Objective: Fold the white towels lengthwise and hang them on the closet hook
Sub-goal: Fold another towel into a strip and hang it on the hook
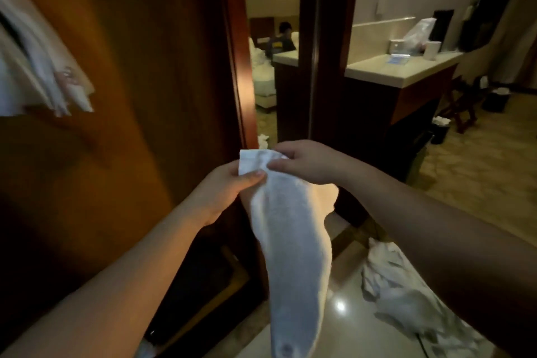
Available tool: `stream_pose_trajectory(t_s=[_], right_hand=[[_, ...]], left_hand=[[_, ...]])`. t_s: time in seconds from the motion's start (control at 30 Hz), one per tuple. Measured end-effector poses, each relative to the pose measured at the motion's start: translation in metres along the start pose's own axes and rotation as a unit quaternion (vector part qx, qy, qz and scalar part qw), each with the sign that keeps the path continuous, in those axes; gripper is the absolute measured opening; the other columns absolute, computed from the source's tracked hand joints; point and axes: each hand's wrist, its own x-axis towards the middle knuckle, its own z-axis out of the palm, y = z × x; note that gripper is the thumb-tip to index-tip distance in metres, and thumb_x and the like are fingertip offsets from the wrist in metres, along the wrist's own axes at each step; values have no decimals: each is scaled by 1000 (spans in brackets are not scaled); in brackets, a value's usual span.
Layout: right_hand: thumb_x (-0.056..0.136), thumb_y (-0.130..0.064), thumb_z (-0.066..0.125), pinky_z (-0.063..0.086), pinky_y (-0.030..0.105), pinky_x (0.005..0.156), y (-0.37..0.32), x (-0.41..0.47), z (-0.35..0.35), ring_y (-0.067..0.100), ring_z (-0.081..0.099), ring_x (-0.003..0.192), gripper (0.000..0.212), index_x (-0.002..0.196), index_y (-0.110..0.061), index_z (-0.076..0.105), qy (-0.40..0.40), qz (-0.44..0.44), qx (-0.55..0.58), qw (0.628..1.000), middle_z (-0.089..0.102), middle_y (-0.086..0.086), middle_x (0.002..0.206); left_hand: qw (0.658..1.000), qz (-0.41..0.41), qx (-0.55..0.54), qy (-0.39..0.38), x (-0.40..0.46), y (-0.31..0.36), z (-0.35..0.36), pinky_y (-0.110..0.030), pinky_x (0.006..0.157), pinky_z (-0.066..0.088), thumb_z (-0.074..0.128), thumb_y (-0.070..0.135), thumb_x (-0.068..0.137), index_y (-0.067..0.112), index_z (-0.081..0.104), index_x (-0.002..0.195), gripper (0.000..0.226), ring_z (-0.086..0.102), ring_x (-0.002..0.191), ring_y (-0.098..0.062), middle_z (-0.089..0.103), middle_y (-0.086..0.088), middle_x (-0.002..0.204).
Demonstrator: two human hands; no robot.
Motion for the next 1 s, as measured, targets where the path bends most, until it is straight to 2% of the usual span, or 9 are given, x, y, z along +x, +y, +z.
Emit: stream_pose_trajectory(t_s=[0.1, 0.2, 0.3, 0.47, 0.63, 0.73, 0.87, 0.93, 1.0], right_hand=[[98, -47, 57, 43, 20, 66, -58, 8, 28, -1, 60, 82, 7, 96, -42, 61, -20, -27, -26, 999, 62, -16, 90], [93, -50, 62, 45, 20, 63, -98, 9, 49, -9, 60, 81, 6, 91, -44, 61, -13, -45, -15, 999, 65, -16, 87], [85, -54, 69, 45, 20, 63, -124, 4, 73, -11, 61, 80, 11, 89, -47, 62, -27, -37, -21, 999, 64, -33, 89], [83, -58, 69, 42, 21, 62, -124, 5, 103, 2, 61, 77, 15, 81, -45, 61, -17, 10, -80, 997, 65, -16, 83], [85, -56, 67, 46, 25, 64, -105, 2, 122, 6, 60, 79, 24, 93, -33, 68, 6, 61, -101, 993, 65, -12, 86], [90, -52, 64, 44, 28, 63, -94, -1, 123, 12, 60, 77, 23, 85, -29, 66, 13, 70, -96, 993, 65, -4, 84], [90, -50, 66, 49, 36, 69, -99, 1, 116, 22, 64, 81, 34, 91, -16, 71, 19, 57, -69, 996, 68, 6, 87], [90, -53, 65, 43, 32, 63, -114, 4, 113, 18, 61, 72, 40, 86, -14, 69, 22, 39, -71, 996, 67, 8, 83], [89, -55, 64, 39, 26, 57, -132, 6, 110, 13, 58, 66, 36, 81, -20, 66, 25, 24, -74, 997, 65, 2, 78]], left_hand=[[998, 14, 25, 56, -51, 2, -44, -30, 88, 46, 59, 53, 87, 49, 74, 98, 19, 70, 93, 0, 76, 13, 103], [992, 44, 59, 100, -98, 8, -75, -34, 85, 51, 55, 49, 96, 50, 73, 98, 18, 72, 90, -5, 76, 11, 98], [983, 85, 65, 146, -148, 22, -99, -34, 81, 55, 57, 44, 97, 39, 76, 97, 19, 73, 88, -13, 77, 4, 95], [960, 128, 106, 226, -199, 45, -137, -21, 74, 52, 59, 32, 99, 33, 78, 88, 22, 69, 82, -2, 77, 10, 90], [934, 127, 41, 332, -240, 56, -178, -26, 79, 54, 63, 30, 97, 29, 80, 82, 23, 69, 87, -8, 77, 6, 88], [912, 97, -72, 391, -265, 58, -203, -29, 67, 59, 64, 36, 96, 25, 80, 80, 26, 74, 81, -17, 78, -3, 84], [908, 32, -116, 402, -287, 53, -232, -46, 82, 60, 62, 43, 94, 11, 74, 99, 35, 73, 95, -32, 75, -19, 104], [900, 28, -149, 408, -292, 49, -239, -36, 69, 62, 58, 37, 99, 8, 71, 101, 32, 74, 90, -28, 75, -17, 102], [891, 24, -181, 416, -294, 46, -243, -32, 68, 59, 54, 33, 102, 2, 67, 111, 35, 75, 92, -24, 74, -17, 108]])
